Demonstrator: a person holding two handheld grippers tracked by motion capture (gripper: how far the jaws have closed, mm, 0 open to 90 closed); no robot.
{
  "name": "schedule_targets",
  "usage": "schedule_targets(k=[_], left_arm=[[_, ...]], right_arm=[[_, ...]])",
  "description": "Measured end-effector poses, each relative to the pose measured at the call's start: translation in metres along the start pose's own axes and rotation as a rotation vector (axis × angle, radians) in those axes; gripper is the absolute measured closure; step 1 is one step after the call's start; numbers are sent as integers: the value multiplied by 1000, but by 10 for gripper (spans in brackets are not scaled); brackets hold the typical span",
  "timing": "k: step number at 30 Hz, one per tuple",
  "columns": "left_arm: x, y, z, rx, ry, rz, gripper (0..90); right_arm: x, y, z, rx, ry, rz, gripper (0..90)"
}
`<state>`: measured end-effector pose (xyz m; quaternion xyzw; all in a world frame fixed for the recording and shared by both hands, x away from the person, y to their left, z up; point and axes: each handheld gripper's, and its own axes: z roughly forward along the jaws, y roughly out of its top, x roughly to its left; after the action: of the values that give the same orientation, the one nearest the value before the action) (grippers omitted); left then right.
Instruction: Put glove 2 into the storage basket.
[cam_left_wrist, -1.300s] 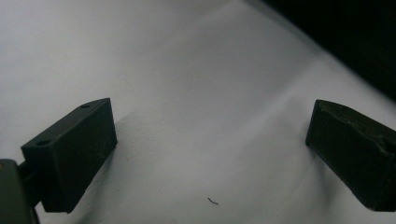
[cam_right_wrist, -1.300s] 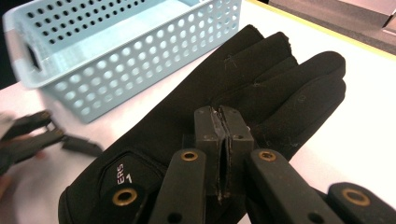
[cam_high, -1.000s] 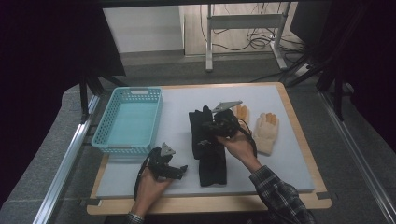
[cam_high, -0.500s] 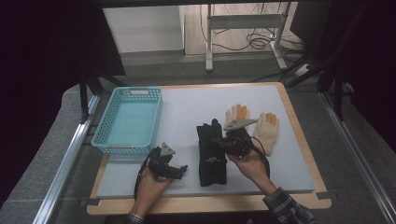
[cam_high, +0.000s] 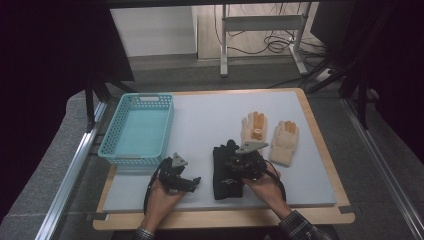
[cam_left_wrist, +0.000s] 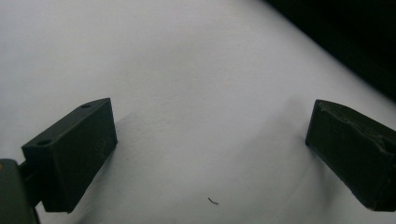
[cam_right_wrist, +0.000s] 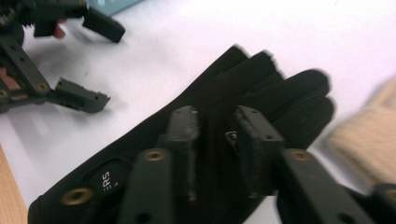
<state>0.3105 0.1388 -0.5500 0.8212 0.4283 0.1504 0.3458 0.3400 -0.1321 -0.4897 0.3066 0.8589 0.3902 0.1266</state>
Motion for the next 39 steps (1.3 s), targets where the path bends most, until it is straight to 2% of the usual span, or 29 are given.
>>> schedule_targets(k=[1,2,5,7,9,10,11,13,16,21,24,29,32,39], left_arm=[[0,0,0,0,0,0,22],[0,0,0,0,0,0,22],[0,0,0,0,1,0,22],[0,0,0,1,1,1,22],[0,0,0,1,1,1,22],[0,0,0,2,1,1,22],[0,0,0,2,1,1,22],[0,0,0,7,1,8,22],[0,0,-1,8,0,7,22],[1,0,-2,12,-5,11,28],[3,-2,-5,21,-13,25,36],[7,-10,-12,27,3,3,10],[11,-16,-16,15,6,3,0],[25,-28,-28,32,0,10,0]], right_arm=[[0,0,0,0,0,0,638],[-4,2,-8,-20,-6,5,586],[-10,3,-16,-35,-17,11,573],[-19,-2,-26,-34,-4,47,608],[-21,-6,-28,-36,6,58,631],[-21,-13,-30,-27,25,71,679],[-21,-13,-30,-27,25,71,679],[-19,-21,-31,-15,38,71,736],[-18,-35,-33,1,28,72,835],[-20,-48,-35,11,29,90,860],[-18,-60,-31,25,47,89,859],[-13,-68,-16,44,60,54,843],[-10,-67,-13,33,68,48,844],[3,-58,0,27,96,28,843]])
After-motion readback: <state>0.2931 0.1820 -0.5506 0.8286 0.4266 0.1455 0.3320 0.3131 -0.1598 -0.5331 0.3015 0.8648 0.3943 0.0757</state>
